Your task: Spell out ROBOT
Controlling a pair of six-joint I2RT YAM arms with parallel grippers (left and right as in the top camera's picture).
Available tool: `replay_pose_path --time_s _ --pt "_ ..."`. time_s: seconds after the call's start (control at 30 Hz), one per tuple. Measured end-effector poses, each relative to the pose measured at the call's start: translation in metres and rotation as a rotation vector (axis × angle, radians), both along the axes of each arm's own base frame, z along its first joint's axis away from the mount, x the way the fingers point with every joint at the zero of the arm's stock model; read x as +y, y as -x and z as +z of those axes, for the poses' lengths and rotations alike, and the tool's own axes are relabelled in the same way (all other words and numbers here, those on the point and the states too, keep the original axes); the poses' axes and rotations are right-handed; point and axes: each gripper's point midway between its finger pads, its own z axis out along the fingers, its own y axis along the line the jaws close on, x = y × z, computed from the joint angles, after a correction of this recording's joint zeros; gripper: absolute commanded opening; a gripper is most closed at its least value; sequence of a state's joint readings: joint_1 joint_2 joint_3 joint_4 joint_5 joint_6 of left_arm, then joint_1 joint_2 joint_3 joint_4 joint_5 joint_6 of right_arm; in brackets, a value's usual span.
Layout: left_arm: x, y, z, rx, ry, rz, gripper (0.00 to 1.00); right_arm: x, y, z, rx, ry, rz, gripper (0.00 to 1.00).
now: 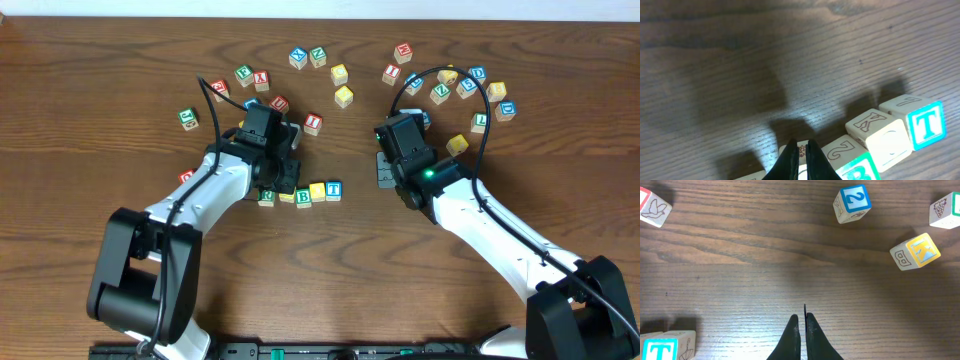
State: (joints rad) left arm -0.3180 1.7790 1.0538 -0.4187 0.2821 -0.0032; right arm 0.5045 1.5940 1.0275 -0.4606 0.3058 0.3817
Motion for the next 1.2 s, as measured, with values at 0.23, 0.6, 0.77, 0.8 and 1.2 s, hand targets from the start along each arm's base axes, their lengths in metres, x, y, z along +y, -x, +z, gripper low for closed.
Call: replay_pose_path --time_s 0.23,0.6,0.77,0.8,1.2 --pt "0.001 0.004 -0.01 0.032 -0.01 0.001 0.07 0.0 0.0 0.0 0.0 0.0 0.0 0.01" --pt "0.002 0.006 -0.01 0.043 -0.014 0.001 0.08 0.0 0.0 0.0 0.0 0.0 0.0 0.01" --pt "-0.002 -0.007 -0.005 -0.016 0.006 0.001 0.08 0.0 0.0 0.0 0.0 0.0 0.0 0.01" --pt "-0.003 -0.01 -0.004 -0.026 0.009 0.001 0.08 0.0 0.0 0.0 0.0 0.0 0.0 0.01" --pt "0.008 -0.039 0.02 -0.11 -0.08 0.044 0.08 -0.002 0.005 -0.003 0.023 0.012 0.001 0.01"
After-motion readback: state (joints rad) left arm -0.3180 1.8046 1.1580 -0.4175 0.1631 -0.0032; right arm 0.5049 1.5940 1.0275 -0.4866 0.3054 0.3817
